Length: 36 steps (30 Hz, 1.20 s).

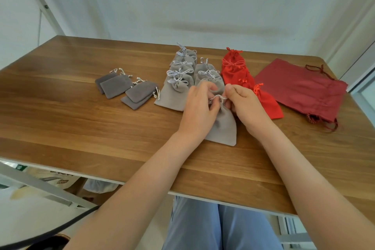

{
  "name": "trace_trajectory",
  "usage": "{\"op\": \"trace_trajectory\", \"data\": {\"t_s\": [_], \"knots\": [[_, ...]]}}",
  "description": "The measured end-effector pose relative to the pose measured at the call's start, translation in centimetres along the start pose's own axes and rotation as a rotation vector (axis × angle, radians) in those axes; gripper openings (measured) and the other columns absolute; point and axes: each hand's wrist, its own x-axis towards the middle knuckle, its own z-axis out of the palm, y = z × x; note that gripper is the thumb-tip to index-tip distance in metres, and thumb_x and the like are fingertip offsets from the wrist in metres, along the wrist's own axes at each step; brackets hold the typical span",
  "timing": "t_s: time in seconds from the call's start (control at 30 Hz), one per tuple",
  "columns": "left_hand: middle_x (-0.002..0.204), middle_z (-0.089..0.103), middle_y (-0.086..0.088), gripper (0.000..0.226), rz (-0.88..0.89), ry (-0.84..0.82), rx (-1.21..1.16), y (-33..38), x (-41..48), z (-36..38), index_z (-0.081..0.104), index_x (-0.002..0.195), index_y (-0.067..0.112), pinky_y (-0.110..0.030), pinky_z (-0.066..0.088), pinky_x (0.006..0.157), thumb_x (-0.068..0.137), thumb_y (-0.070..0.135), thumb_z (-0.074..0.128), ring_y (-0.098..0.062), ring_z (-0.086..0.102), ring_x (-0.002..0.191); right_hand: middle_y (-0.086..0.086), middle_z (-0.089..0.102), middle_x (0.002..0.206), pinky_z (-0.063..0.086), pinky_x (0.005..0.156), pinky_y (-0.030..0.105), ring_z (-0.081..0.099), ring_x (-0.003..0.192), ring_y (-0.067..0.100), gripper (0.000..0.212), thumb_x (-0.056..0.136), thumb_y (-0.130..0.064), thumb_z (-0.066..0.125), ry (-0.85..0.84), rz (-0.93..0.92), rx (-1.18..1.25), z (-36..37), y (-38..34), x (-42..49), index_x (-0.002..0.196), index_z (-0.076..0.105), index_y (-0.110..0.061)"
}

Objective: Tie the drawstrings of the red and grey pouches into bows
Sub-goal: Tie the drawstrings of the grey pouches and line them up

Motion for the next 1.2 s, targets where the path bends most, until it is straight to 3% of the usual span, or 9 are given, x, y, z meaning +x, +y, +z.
{"op": "trace_trajectory", "data": {"t_s": [0.1,0.17,0.4,0.6,0.7,0.87,1.0,1.1,1.2], "knots": [[0.073,0.041,0.020,0.022,0.023,0.033,-0.009,0.1,0.0,0.0,0.055,0.108,0.005,-0.009,0.033,0.076,0.086,0.002,0.060,-0.006,0.037,0.088,-0.002,0.050,0.063,0.037,0.054,0.016,0.045,0.053,0.001,0.016,0.098,-0.012,0.046,-0.081,0.076,0.039,0.0,-0.3,-0.1,0.096,0.061,-0.009],[0.074,0.043,0.017,0.024,0.039,0.049,0.008,0.1,-0.1,0.0,0.055,0.109,0.004,-0.007,0.031,0.079,0.086,0.001,0.060,-0.001,0.033,0.087,-0.001,0.050,0.062,0.036,0.048,0.013,0.044,0.048,0.000,0.020,0.099,-0.008,0.044,-0.149,0.081,0.084,-0.4,-0.5,-0.3,0.105,0.063,-0.010],[0.088,0.054,-0.002,0.021,0.034,0.022,0.037,0.2,-0.2,0.2,0.053,0.111,-0.001,-0.015,0.030,0.080,0.090,0.001,0.055,-0.009,0.036,0.092,-0.001,0.053,0.063,0.034,0.044,0.014,0.043,0.048,0.003,0.017,0.098,-0.010,0.048,-0.188,0.145,0.116,-0.8,-0.6,-0.2,0.099,0.065,-0.006],[0.091,0.051,-0.006,0.021,0.108,0.082,0.090,0.3,-0.4,0.6,0.051,0.107,-0.007,-0.028,0.041,0.078,0.086,-0.003,0.051,-0.027,0.050,0.091,-0.004,0.052,0.058,0.032,0.043,0.016,0.040,0.045,0.003,0.020,0.098,-0.012,0.049,-0.206,0.173,0.122,-0.7,-0.5,-0.1,0.090,0.066,-0.009],[0.090,0.059,-0.015,0.021,0.143,0.085,0.147,-0.1,-0.4,0.8,0.052,0.107,-0.005,-0.023,0.037,0.075,0.086,-0.002,0.052,-0.019,0.043,0.088,-0.005,0.052,0.055,0.030,0.043,0.017,0.038,0.045,0.004,0.026,0.098,-0.012,0.048,-0.248,0.175,0.141,-1.0,-0.5,0.0,0.079,0.066,-0.015],[0.081,0.060,-0.011,0.030,0.130,0.106,0.152,-0.4,-0.2,0.6,0.057,0.111,-0.001,-0.012,0.027,0.077,0.081,-0.002,0.054,-0.001,0.027,0.085,0.000,0.053,0.058,0.027,0.043,0.017,0.035,0.045,0.007,0.019,0.095,-0.008,0.051,-0.220,0.175,0.280,-1.1,-0.4,-0.1,0.081,0.063,-0.008],[0.079,0.059,-0.005,0.030,0.115,0.150,0.200,-0.2,-0.1,0.5,0.060,0.111,0.005,-0.025,0.034,0.077,0.083,0.007,0.050,-0.010,0.036,0.084,-0.002,0.052,0.056,0.026,0.046,0.020,0.034,0.046,0.007,0.018,0.095,-0.009,0.051,-0.262,0.194,0.430,-1.1,-0.5,-0.1,0.079,0.059,-0.009],[0.092,0.057,-0.001,0.029,-0.058,0.177,0.068,0.1,0.0,0.3,0.057,0.116,0.010,-0.020,0.027,0.083,0.087,0.010,0.061,-0.010,0.034,0.093,-0.004,0.051,0.055,0.025,0.046,0.019,0.033,0.045,0.006,0.016,0.096,-0.010,0.050,-0.281,0.170,0.485,-0.9,-0.5,0.0,0.082,0.057,-0.010],[0.098,0.055,-0.004,0.033,-0.105,0.306,0.098,0.1,0.0,0.1,0.057,0.102,0.008,-0.026,0.032,0.083,0.080,0.032,0.066,-0.012,0.032,0.094,-0.003,0.050,0.055,0.025,0.045,0.018,0.032,0.046,0.006,0.015,0.096,-0.011,0.049,-0.282,0.141,0.506,-0.8,-0.3,0.1,0.083,0.056,-0.010]]}}
